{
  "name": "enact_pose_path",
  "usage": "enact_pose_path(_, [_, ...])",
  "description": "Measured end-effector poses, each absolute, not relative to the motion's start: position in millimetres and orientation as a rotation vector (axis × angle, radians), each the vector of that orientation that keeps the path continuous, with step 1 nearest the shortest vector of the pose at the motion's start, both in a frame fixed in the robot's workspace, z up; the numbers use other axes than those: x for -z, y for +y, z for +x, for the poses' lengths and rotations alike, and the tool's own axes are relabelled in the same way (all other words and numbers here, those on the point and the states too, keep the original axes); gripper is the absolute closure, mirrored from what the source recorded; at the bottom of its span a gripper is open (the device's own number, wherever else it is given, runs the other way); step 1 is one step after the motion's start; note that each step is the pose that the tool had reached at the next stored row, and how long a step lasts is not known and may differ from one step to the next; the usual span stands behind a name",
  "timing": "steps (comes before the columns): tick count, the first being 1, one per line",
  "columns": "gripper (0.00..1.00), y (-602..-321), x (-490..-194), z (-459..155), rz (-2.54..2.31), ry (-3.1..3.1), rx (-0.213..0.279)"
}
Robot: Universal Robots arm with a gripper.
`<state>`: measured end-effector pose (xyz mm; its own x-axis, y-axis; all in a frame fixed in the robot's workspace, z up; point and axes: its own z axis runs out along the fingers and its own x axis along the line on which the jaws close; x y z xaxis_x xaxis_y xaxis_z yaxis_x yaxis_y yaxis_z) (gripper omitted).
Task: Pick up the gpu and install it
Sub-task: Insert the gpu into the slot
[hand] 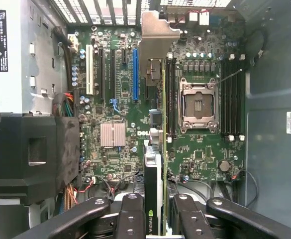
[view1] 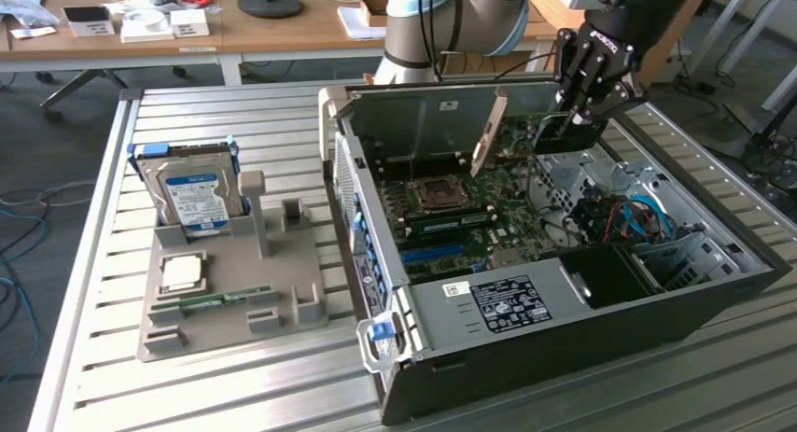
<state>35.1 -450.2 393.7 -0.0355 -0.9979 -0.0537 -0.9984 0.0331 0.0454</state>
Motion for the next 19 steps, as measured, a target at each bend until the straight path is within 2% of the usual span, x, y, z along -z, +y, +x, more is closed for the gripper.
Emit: enact_pose_path(19, [0.73, -450.3, -389.8, 28.8, -2.177, 2.253, -0.11])
